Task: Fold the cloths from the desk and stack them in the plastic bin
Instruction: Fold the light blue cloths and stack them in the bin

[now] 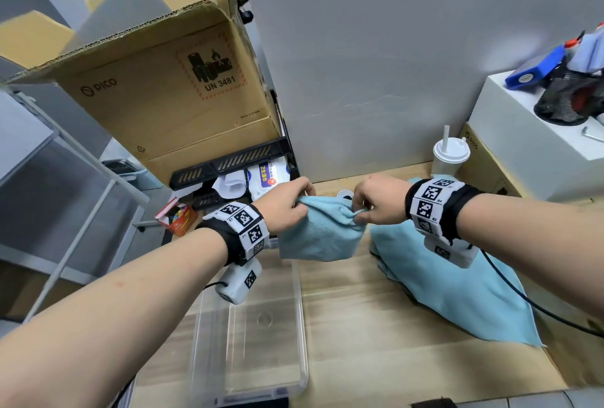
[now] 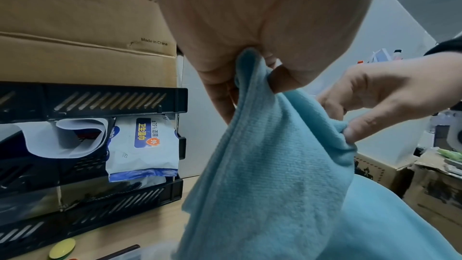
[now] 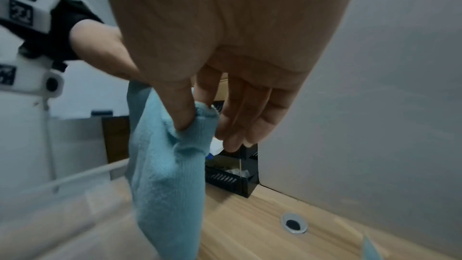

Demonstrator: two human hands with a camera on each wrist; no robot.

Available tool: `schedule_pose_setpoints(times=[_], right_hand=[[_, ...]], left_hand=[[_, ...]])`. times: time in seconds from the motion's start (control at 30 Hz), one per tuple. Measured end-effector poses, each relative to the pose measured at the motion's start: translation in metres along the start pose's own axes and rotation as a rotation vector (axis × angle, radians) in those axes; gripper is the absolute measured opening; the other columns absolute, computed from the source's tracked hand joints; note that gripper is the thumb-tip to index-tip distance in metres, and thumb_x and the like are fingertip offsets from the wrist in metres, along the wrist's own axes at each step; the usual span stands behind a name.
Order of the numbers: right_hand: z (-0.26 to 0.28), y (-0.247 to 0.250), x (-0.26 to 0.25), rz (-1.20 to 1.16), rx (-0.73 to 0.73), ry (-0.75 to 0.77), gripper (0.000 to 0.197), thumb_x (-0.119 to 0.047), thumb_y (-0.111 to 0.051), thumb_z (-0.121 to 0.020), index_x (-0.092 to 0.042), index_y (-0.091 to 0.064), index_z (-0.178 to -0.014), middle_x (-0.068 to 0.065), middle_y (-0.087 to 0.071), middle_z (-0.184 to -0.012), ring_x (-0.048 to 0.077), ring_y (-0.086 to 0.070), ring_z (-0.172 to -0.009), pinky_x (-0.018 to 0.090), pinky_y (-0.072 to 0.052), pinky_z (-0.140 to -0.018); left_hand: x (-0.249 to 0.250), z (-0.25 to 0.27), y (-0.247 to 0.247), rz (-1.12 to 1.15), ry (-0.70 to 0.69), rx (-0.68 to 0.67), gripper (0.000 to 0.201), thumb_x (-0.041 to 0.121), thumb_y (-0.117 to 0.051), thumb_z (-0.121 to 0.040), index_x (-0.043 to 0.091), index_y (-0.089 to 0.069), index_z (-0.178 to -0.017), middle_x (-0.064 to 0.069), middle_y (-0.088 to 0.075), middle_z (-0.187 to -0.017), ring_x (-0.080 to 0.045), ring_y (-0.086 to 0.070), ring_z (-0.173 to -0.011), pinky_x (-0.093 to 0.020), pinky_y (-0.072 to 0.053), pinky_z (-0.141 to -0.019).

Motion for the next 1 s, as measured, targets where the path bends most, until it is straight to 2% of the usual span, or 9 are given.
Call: schedule_pose_setpoints(times=[0.1,0.27,0.37,0.47,0.6,0.73,0.8,0.93,1.0], right_hand=[[0.003,0.001,0.005,-0.189,-0.028,-0.05,0.013,-0.03,-0.075,-0.075,-0.029,-0.067,-0.065,-0.002,-0.069,-0.086,0.018,-0.065,-0.08,0.034,-0.056,-0.076],[0.007,0.006,0.005,-0.324,-0.094,-0.053,0.024,-0.034,-0.088,-0.066,-0.017,-0.072,-0.069,-0.009,-0.067,-0.066,0.0,-0.055,-0.058,0.013,-0.044,-0.057],[0.008,0.008,0.005,-0.477,-0.106,-0.059,0.02,-0.03,-0.085,-0.073,-0.018,-0.07,-0.067,-0.007,-0.063,-0.064,0.004,-0.054,-0.062,0.021,-0.048,-0.063],[0.01,0.012,0.006,-0.597,-0.008,-0.05,0.016,-0.022,-0.079,-0.081,-0.022,-0.07,-0.068,-0.009,-0.065,-0.065,0.003,-0.056,-0.061,0.023,-0.049,-0.064],[0.012,0.013,0.005,-0.287,0.087,0.007,0.012,-0.026,-0.07,-0.088,-0.026,-0.066,-0.077,-0.001,-0.072,-0.092,0.017,-0.064,-0.085,0.028,-0.051,-0.077],[0.014,0.004,0.007,-0.233,0.081,-0.052,0.02,-0.03,-0.046,-0.1,-0.016,-0.054,-0.087,0.005,-0.066,-0.082,0.025,-0.064,-0.076,0.034,-0.05,-0.071],[0.015,0.001,0.009,-0.245,0.185,-0.074,0.02,-0.031,-0.04,-0.101,-0.016,-0.048,-0.089,0.002,-0.062,-0.077,0.026,-0.062,-0.073,0.039,-0.051,-0.073],[0.016,-0.004,0.008,-0.506,0.417,-0.054,0.011,-0.026,-0.046,-0.101,-0.016,-0.042,-0.102,-0.006,-0.052,-0.072,0.016,-0.05,-0.066,0.035,-0.043,-0.071],[0.016,-0.009,0.007,-0.813,0.425,-0.121,0.024,-0.032,-0.058,-0.096,-0.014,-0.048,-0.109,-0.007,-0.055,-0.073,0.011,-0.051,-0.067,0.027,-0.044,-0.068]], left_hand=[[-0.002,0.0,0.001,-0.035,-0.016,0.008,0.025,0.005,-0.051,-0.081,0.012,-0.054,-0.105,-0.005,-0.061,-0.09,-0.022,-0.055,-0.079,-0.029,-0.044,-0.069],[-0.007,0.001,-0.001,-0.05,-0.036,0.003,0.028,0.005,-0.055,-0.079,0.014,-0.054,-0.106,-0.003,-0.06,-0.09,-0.021,-0.055,-0.079,-0.026,-0.043,-0.067],[-0.005,0.0,-0.003,-0.052,-0.061,0.0,0.028,0.006,-0.055,-0.078,0.015,-0.053,-0.104,-0.004,-0.06,-0.09,-0.021,-0.055,-0.079,-0.023,-0.042,-0.065],[-0.006,-0.001,-0.004,-0.058,-0.075,0.008,0.026,0.006,-0.056,-0.077,0.017,-0.054,-0.101,-0.003,-0.062,-0.09,-0.021,-0.056,-0.08,-0.026,-0.044,-0.067],[-0.009,-0.002,-0.006,-0.083,-0.09,-0.004,0.02,0.003,-0.056,-0.077,0.014,-0.056,-0.095,0.001,-0.061,-0.09,-0.016,-0.055,-0.08,-0.02,-0.039,-0.066],[-0.008,-0.002,-0.008,-0.1,-0.062,0.001,0.015,0.002,-0.054,-0.079,0.011,-0.057,-0.09,0.002,-0.058,-0.085,-0.015,-0.051,-0.077,-0.011,-0.033,-0.06],[-0.007,-0.004,-0.009,-0.122,-0.017,-0.006,0.012,0.003,-0.052,-0.081,0.007,-0.06,-0.089,-0.002,-0.057,-0.083,-0.017,-0.05,-0.076,-0.011,-0.032,-0.058],[-0.004,-0.008,-0.01,-0.08,0.069,0.0,0.008,0.002,-0.047,-0.083,0.001,-0.055,-0.081,-0.007,-0.053,-0.073,-0.021,-0.048,-0.07,-0.025,-0.035,-0.058],[-0.004,-0.01,-0.009,0.017,0.122,0.008,0.014,0.001,-0.046,-0.084,0.009,-0.05,-0.074,0.0,-0.047,-0.068,-0.014,-0.044,-0.065,-0.026,-0.033,-0.056]])
Point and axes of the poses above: each hand's wrist, its own z-axis away from the middle knuckle, its own y-axis out of the back of the hand, x = y × z, the point moved 4 cm from there along -z, towards the middle knuckle
